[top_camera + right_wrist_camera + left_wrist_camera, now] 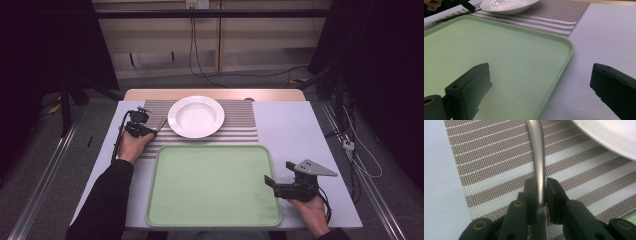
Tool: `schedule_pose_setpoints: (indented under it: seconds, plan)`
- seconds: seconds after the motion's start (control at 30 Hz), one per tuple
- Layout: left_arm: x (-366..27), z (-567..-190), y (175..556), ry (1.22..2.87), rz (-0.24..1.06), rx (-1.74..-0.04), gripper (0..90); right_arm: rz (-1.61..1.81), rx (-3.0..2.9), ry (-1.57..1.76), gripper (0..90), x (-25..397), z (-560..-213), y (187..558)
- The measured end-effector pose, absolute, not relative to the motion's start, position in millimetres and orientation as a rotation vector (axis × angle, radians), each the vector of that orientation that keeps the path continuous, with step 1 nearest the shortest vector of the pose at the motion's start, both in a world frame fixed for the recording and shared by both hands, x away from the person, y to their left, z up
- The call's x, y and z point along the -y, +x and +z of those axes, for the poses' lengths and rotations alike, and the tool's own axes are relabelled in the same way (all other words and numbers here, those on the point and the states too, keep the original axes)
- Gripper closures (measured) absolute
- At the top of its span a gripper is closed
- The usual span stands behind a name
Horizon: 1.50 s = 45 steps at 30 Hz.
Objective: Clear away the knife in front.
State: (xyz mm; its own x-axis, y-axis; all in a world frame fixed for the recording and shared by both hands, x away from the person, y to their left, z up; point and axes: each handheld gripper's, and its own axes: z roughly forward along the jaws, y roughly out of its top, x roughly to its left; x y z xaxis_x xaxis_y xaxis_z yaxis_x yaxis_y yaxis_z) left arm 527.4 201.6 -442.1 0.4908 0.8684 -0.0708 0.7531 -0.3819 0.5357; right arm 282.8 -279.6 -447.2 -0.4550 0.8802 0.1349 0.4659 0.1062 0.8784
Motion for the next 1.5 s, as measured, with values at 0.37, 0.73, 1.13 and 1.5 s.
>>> schedule_pose_setpoints:
  seconds: [0.37, 0.73, 1.13, 1.5]
  plan:
    - [-197, -442, 535, 2.242, 0.314, -1.334, 78.1, 1.305, -1.968, 1.31, 3.0, 279, -447, 283]
    - [-197, -442, 538, 2.248, 0.295, -1.342, 78.0, 1.306, -1.969, 1.312, 3.0, 279, -447, 283]
    - [-193, -440, 539, 2.283, 0.303, -1.347, 79.9, 1.305, -1.974, 1.306, 3.1, 278, -447, 284]
    - [-193, -439, 537, 2.269, 0.299, -1.355, 80.0, 1.302, -1.97, 1.31, 3.1, 279, -447, 284]
